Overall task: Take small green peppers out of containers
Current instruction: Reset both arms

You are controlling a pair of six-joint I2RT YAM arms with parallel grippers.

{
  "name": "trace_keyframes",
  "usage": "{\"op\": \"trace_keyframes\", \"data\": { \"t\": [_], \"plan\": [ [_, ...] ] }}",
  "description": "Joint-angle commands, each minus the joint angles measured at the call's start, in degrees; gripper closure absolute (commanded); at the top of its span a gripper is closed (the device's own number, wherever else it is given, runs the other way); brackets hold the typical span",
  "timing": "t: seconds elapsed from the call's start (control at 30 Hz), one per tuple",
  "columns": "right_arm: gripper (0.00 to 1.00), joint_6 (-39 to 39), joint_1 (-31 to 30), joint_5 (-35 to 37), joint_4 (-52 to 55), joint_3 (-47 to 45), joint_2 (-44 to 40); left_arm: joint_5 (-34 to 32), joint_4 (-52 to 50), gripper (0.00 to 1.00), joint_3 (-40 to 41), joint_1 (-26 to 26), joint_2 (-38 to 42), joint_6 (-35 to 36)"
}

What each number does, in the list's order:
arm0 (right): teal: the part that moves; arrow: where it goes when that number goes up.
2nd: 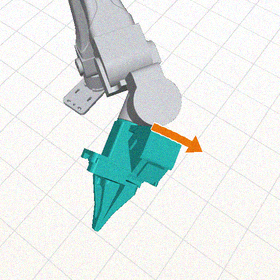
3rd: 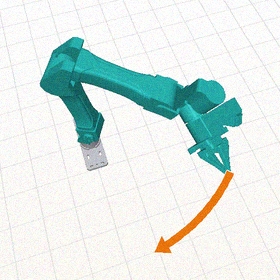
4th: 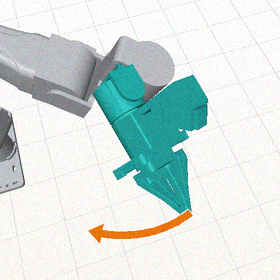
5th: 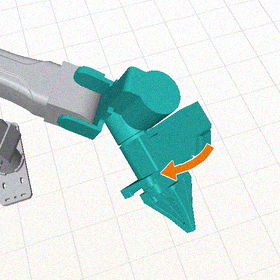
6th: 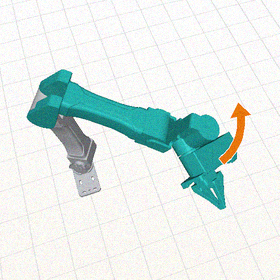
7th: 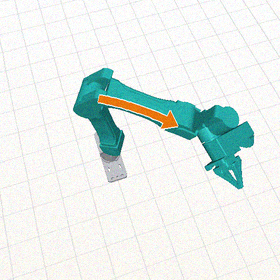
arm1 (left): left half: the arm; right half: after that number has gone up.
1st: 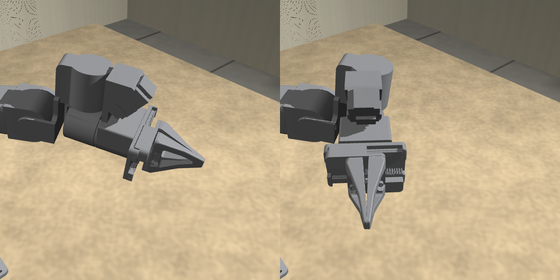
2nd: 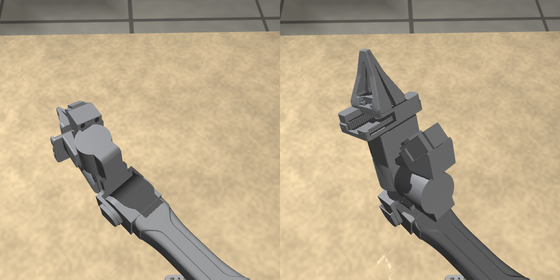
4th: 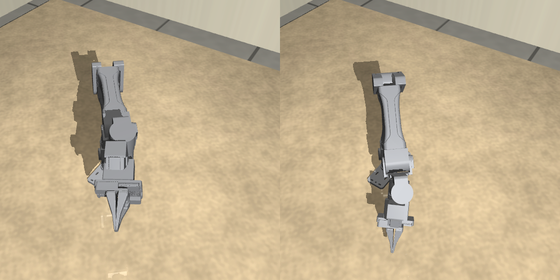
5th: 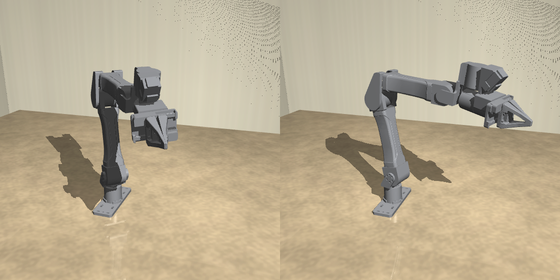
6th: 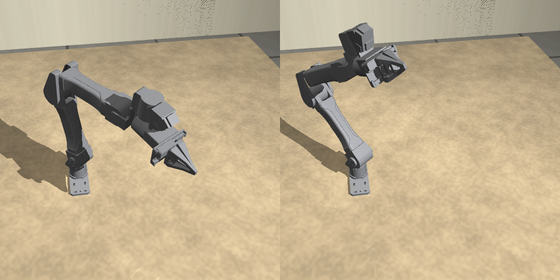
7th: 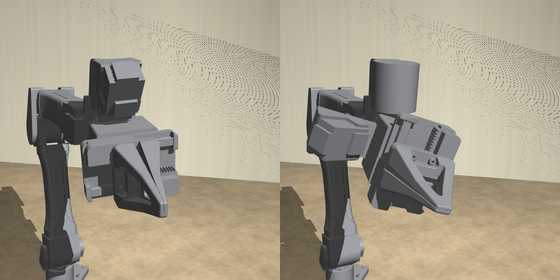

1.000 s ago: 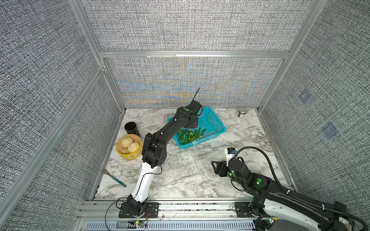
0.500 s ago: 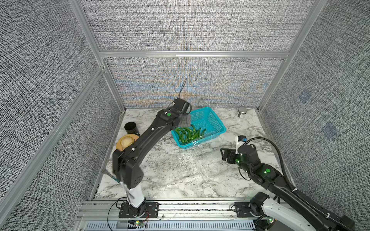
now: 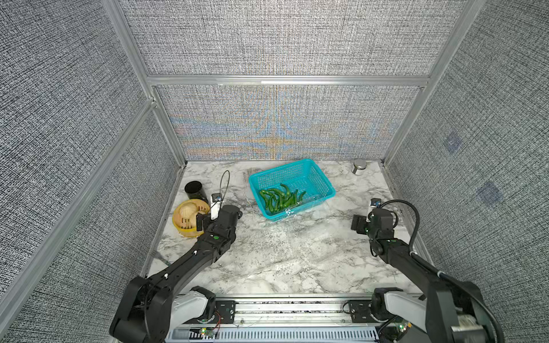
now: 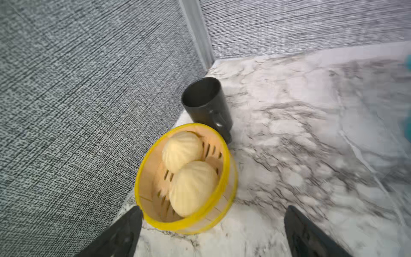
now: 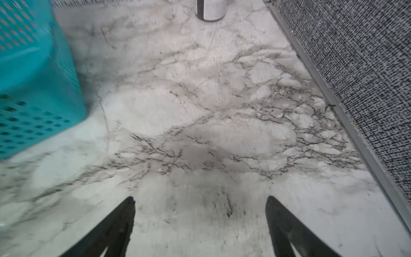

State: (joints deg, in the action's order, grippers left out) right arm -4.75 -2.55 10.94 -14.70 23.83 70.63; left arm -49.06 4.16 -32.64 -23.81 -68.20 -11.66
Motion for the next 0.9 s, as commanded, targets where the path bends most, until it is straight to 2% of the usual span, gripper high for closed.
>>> {"op": "trace_keyframes", "data": {
  "t": [0.0, 0.03, 0.07, 0.13, 0.17, 0.23, 0.27, 0.3, 0.4, 0.47, 0.53, 0.57, 0.7, 0.87],
  "plan": [
    [0.07, 5.9, -0.3, 0.7, -8.6, 4.1, 5.6, 4.7, 17.6, 0.00, 1.3, 1.4, -2.2, 8.2],
    [0.07, 5.8, -0.4, -0.1, -11.0, 4.0, 7.0, 7.3, 23.7, 0.00, 3.7, 2.3, -3.5, 10.1],
    [0.06, 5.5, -0.3, -1.0, -18.2, 2.2, 8.5, 7.9, 27.2, 0.00, 5.0, 2.6, -4.9, 12.6],
    [0.05, 3.6, 0.4, -3.1, -25.2, 0.5, 11.2, 8.6, 28.1, 0.00, 5.8, 3.7, -7.0, 13.3],
    [0.05, 3.7, 0.3, -3.8, -29.1, -0.4, 13.7, 10.4, 32.2, 0.00, 7.9, 4.8, -8.5, 13.0],
    [0.04, 6.1, -0.1, -7.2, -43.6, -5.0, 18.6, 14.7, 46.5, 0.00, 13.3, 6.8, -13.0, 13.8],
    [0.04, 6.9, -0.3, -8.3, -39.5, -5.2, 16.3, 18.6, 51.7, 0.00, 14.7, 9.0, -15.2, 13.7],
    [0.04, 7.2, -0.4, -8.9, -36.4, -4.8, 14.6, 22.3, 52.2, 0.00, 15.2, 10.3, -15.3, 13.5],
    [0.04, 8.3, -0.5, -11.8, -43.9, -5.8, 18.1, 28.4, 45.1, 0.00, 13.4, 13.1, -14.8, 10.8],
    [0.02, 8.4, -0.5, -11.6, -33.0, -2.3, 15.8, 29.6, 37.8, 0.00, 8.7, 13.8, -16.3, 10.5],
    [0.02, 8.2, -0.5, -11.1, -33.0, -0.9, 17.0, 32.9, 34.8, 0.00, 7.4, 15.5, -16.1, 9.6],
    [0.01, 7.7, -0.4, -10.5, -35.2, -1.5, 17.7, 32.8, 35.6, 0.00, 7.6, 15.7, -16.2, 9.8],
    [0.01, 7.7, -0.4, -10.3, -31.4, -0.5, 16.7, 32.8, 35.3, 0.00, 7.4, 15.7, -16.3, 9.7],
    [0.01, 7.8, -0.5, -10.4, -32.6, -0.9, 16.9, 33.0, 34.8, 0.00, 6.9, 15.7, -16.8, 9.9]
  ]
}}
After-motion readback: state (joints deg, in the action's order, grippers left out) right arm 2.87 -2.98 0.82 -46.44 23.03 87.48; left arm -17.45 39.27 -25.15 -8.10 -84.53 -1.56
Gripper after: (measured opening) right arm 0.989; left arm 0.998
